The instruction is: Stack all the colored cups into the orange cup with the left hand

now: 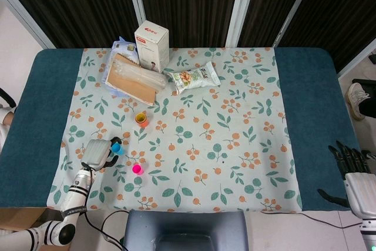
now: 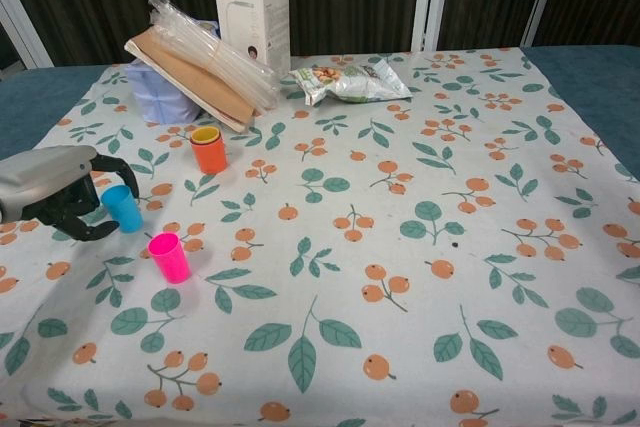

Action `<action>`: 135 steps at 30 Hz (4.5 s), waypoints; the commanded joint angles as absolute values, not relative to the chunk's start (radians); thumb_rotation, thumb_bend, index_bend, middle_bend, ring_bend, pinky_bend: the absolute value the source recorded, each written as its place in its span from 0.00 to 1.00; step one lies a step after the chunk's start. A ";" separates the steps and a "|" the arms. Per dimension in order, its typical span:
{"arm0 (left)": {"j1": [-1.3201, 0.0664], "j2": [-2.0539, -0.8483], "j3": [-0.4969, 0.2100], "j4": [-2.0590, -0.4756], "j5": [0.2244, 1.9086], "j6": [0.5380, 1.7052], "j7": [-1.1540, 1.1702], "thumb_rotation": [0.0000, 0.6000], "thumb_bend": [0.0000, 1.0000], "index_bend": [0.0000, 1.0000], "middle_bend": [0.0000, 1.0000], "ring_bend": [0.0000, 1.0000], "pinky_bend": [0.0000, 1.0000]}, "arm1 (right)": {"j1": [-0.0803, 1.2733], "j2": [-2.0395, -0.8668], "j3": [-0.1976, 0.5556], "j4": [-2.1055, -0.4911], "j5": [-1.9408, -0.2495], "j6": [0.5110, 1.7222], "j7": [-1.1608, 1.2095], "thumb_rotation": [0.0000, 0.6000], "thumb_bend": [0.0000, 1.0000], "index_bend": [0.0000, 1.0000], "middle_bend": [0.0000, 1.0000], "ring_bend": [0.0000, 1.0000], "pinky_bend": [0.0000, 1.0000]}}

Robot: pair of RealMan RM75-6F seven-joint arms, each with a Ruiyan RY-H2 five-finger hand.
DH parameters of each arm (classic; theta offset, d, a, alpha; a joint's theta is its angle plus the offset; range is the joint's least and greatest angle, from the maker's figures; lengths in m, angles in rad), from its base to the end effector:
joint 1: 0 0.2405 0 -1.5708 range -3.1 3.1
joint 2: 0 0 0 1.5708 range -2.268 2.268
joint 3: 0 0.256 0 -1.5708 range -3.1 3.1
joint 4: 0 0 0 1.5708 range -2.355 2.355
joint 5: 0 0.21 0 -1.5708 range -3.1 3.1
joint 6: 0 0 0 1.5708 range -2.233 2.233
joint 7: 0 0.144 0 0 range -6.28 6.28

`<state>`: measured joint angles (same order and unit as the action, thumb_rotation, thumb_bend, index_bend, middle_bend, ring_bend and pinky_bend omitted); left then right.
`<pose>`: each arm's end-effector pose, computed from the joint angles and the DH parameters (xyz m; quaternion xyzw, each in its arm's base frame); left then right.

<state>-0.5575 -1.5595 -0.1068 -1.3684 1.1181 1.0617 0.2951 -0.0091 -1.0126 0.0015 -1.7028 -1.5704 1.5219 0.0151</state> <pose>-0.2388 0.3145 -0.0052 -0.6917 -0.4198 -0.3217 0.4918 -0.3081 -0.1414 0.1787 0.5984 -0.4042 0.3705 0.5841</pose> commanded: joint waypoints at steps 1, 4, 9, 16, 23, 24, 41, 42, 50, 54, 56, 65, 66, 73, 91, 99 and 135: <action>-0.558 -1.564 -0.111 -1.362 1.116 1.058 0.295 1.00 0.34 0.42 1.00 1.00 1.00 | -0.009 -1.013 0.001 -1.703 -1.570 1.521 0.014 1.00 0.20 0.00 0.00 0.00 0.00; -0.559 -1.566 -0.115 -1.354 1.114 1.053 0.291 1.00 0.35 0.44 1.00 1.00 1.00 | -0.009 -1.013 0.002 -1.704 -1.569 1.521 0.013 1.00 0.20 0.00 0.00 0.00 0.00; -0.559 -1.564 -0.122 -1.350 1.114 1.045 0.281 1.00 0.35 0.46 1.00 1.00 1.00 | -0.008 -1.015 0.002 -1.705 -1.568 1.519 0.008 1.00 0.20 0.00 0.00 0.00 0.00; -0.561 -1.554 -0.143 -1.365 1.131 1.055 0.251 1.00 0.36 0.52 1.00 1.00 1.00 | -0.007 -1.016 0.001 -1.707 -1.566 1.515 0.001 1.00 0.20 0.00 0.00 0.00 0.00; -0.623 -1.545 -0.256 -1.435 1.120 1.079 0.251 1.00 0.36 0.53 1.00 1.00 1.00 | -0.003 -1.020 0.001 -1.708 -1.563 1.506 -0.011 1.00 0.20 0.00 0.00 0.00 0.00; -0.641 -1.556 -0.284 -1.435 1.104 1.085 0.264 1.00 0.36 0.53 1.00 1.00 1.00 | -0.002 -1.021 0.001 -1.709 -1.562 1.504 -0.013 1.00 0.20 0.00 0.00 0.00 0.00; -0.815 -1.740 -0.391 -1.186 0.903 1.032 0.411 1.00 0.36 0.54 1.00 1.00 1.00 | -0.002 -1.013 0.012 -1.706 -1.541 1.506 0.006 1.00 0.20 0.00 0.00 0.00 0.00; -0.816 -1.744 -0.390 -1.178 0.902 1.031 0.408 1.00 0.36 0.54 1.00 1.00 1.00 | -0.002 -1.013 0.013 -1.707 -1.541 1.507 0.006 1.00 0.20 0.00 0.00 0.00 0.00; -0.820 -1.762 -0.368 -1.126 0.899 1.013 0.392 1.00 0.36 0.54 1.00 1.00 1.00 | -0.002 -1.014 0.014 -1.707 -1.539 1.508 0.002 1.00 0.20 0.00 0.00 0.00 0.00; -0.819 -1.772 -0.357 -1.113 0.904 1.008 0.384 1.00 0.36 0.54 1.00 1.00 1.00 | -0.002 -1.015 0.013 -1.708 -1.540 1.506 0.000 1.00 0.20 0.00 0.00 0.00 0.00; -0.820 -1.777 -0.353 -1.106 0.904 1.005 0.383 1.00 0.36 0.52 1.00 1.00 1.00 | -0.002 -1.015 0.013 -1.708 -1.540 1.507 0.000 1.00 0.20 0.00 0.00 0.00 0.00; -0.823 -1.784 -0.345 -1.113 0.902 0.994 0.383 1.00 0.35 0.00 1.00 1.00 1.00 | -0.002 -1.013 0.013 -1.707 -1.541 1.508 0.006 1.00 0.20 0.00 0.00 0.00 0.00; -0.821 -1.779 -0.343 -1.126 0.903 0.994 0.383 1.00 0.35 0.00 1.00 1.00 1.00 | -0.002 -1.013 0.013 -1.707 -1.542 1.508 0.006 1.00 0.20 0.00 0.00 0.00 0.00; -0.747 -1.650 -0.291 -1.371 0.985 1.062 0.365 1.00 0.34 0.00 1.00 1.00 1.00 | -0.001 -1.009 0.011 -1.707 -1.542 1.504 0.013 1.00 0.20 0.00 0.00 0.00 0.00; -0.507 -1.372 0.002 -1.780 1.241 1.144 0.245 1.00 0.34 0.10 1.00 1.00 1.00 | 0.002 -1.010 -0.002 -1.708 -1.569 1.499 0.012 1.00 0.20 0.00 0.00 0.00 0.00; -0.494 -1.459 -0.003 -1.694 1.233 1.124 0.221 1.00 0.34 0.15 1.00 1.00 1.00 | -0.001 -1.009 -0.005 -1.705 -1.576 1.506 0.018 1.00 0.20 0.00 0.00 0.00 0.00; -0.484 -1.584 -0.055 -1.564 1.227 1.101 0.227 1.00 0.35 0.44 1.00 1.00 1.00 | -0.004 -1.007 -0.007 -1.701 -1.580 1.513 0.024 1.00 0.20 0.00 0.00 0.00 0.00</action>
